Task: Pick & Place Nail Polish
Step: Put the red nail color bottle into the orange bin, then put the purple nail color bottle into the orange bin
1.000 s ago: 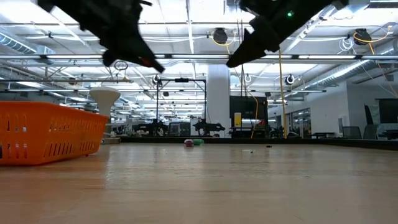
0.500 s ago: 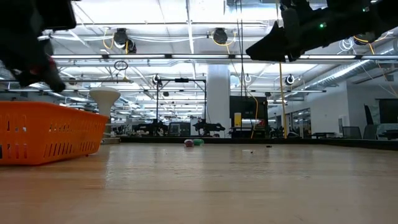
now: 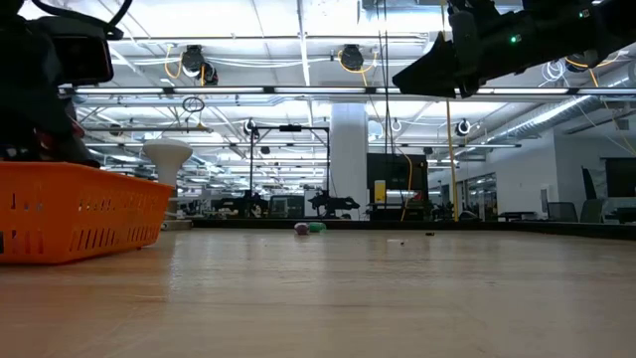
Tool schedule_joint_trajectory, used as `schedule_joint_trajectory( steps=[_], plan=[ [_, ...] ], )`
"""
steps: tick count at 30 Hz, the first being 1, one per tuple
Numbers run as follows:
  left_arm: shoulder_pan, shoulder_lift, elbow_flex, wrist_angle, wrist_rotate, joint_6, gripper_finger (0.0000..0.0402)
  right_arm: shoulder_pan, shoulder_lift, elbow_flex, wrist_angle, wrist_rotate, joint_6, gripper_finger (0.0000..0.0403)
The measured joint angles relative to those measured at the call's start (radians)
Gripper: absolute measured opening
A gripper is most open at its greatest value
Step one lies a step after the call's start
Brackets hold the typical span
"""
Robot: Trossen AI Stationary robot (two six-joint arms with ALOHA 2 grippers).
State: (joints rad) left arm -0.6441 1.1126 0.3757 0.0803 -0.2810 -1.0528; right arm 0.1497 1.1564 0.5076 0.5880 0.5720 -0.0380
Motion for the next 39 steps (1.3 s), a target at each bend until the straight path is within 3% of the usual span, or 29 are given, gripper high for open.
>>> schedule_joint_trajectory(
  steps=[7,14,19,26,33,37,39],
  plan=[
    [0.001,0.0,0.0,0.0,0.001,0.027,0.0199,0.0,0.0,0.0,0.007,0.0,0.0,0.0212],
    [0.0,0.0,0.0,0.0,0.001,0.053,0.0266,0.0,0.0,0.0,0.007,0.0,0.0,0.0212],
    [0.017,0.0,0.0,0.0,0.0,0.059,0.0285,-0.008,0.001,0.001,0.023,0.0,0.0,0.0212],
    [0.13,-0.031,0.026,0.003,0.018,0.159,0.0276,-0.029,0.004,0.002,0.034,-0.003,0.025,0.0212],
    [0.369,-0.082,0.037,0.18,0.005,0.306,0.0273,-0.045,0.004,0.002,0.036,-0.058,0.061,0.0212],
    [0.541,-0.017,0.074,0.236,0.139,0.349,0.0274,-0.045,0.004,0.002,0.035,-0.057,0.061,0.0212],
    [0.619,0.043,0.124,0.174,0.193,0.348,0.0271,-0.045,0.004,0.002,0.036,-0.054,0.061,0.0212]
  ],
)
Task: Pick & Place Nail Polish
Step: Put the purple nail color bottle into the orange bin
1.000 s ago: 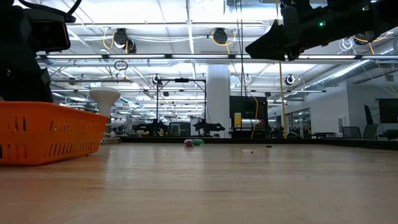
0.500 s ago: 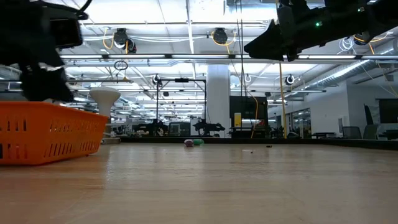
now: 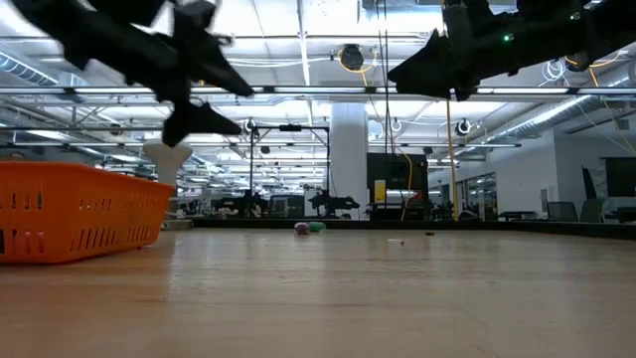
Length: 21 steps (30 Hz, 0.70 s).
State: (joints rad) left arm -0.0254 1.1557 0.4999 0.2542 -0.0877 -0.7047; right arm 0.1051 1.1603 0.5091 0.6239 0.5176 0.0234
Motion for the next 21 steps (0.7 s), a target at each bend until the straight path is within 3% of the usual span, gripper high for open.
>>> schedule_joint_trajectory(
  steps=[10,15,21],
  plan=[
    [0.239,0.476,0.465,-0.337,0.026,0.098,0.0244,-0.001,0.0,0.0,-0.001,0.004,-0.002,0.0212],
    [0.287,0.663,0.626,-0.406,0.026,0.121,0.0239,-0.001,0.0,0.0,-0.009,0.004,-0.003,0.0212],
    [0.317,0.804,0.765,-0.53,-0.025,0.138,0.0239,-0.001,0.0,0.0,-0.011,0.004,-0.005,0.0212]
  ],
)
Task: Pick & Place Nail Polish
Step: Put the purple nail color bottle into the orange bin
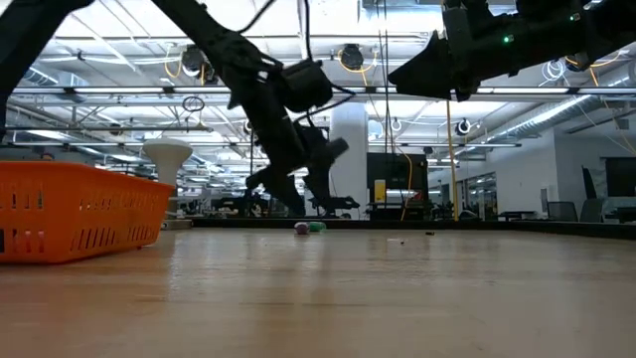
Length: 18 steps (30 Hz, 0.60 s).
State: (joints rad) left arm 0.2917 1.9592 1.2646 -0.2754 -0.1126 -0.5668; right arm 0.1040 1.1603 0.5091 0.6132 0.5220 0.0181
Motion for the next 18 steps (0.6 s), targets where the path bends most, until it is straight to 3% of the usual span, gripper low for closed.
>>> schedule_joint_trajectory(
  steps=[8,18],
  plan=[
    [0.033,0.037,0.056,-0.107,-0.12,-0.003,0.0239,0.0,0.0,0.0,-0.01,0.0,-0.003,0.0212],
    [0.064,0.068,0.056,-0.15,-0.086,-0.048,0.0239,0.0,0.0,0.0,-0.01,0.0,-0.003,0.0212]
  ],
)
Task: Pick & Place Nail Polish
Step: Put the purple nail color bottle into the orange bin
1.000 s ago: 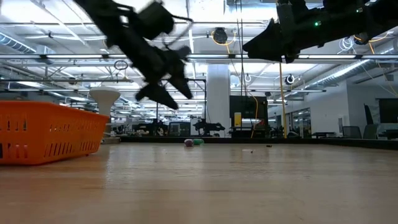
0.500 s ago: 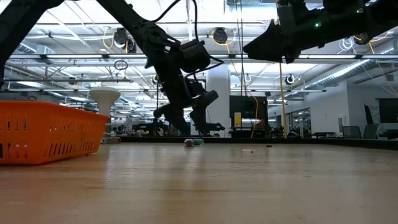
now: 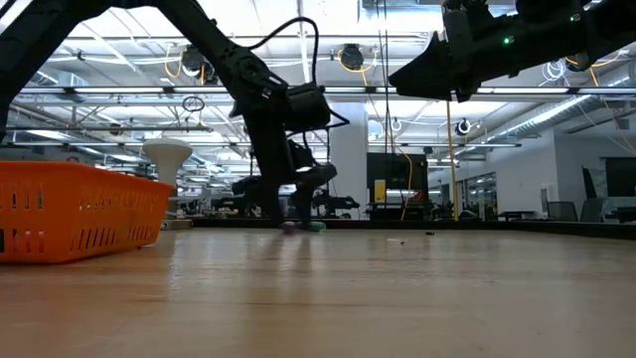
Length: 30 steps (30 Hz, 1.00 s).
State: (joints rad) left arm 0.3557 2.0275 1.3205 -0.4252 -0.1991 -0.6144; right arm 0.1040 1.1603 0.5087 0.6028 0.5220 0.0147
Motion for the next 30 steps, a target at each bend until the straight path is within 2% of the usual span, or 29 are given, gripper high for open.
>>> schedule_joint_trajectory(
  steps=[4,16,22,25,30],
  plan=[
    [0.003,0.019,0.0,0.024,0.028,0.007,0.0239,0.0,0.0,0.0,-0.002,0.0,0.0,0.0212],
    [0.002,0.034,0.004,-0.067,0.045,0.097,0.0239,0.0,0.0,0.0,-0.003,-0.001,0.003,0.0212],
    [-0.014,0.035,0.003,-0.071,0.049,0.09,0.0235,0.0,0.0,0.0,-0.004,-0.001,0.004,0.0212],
    [-0.018,0.035,0.002,-0.072,0.053,0.093,0.0211,0.0,0.0,0.0,-0.005,-0.001,0.009,0.0212],
    [-0.02,0.035,0.001,-0.08,0.073,0.1,0.0125,0.0,0.0,0.0,-0.009,-0.002,0.026,0.0212]
  ],
)
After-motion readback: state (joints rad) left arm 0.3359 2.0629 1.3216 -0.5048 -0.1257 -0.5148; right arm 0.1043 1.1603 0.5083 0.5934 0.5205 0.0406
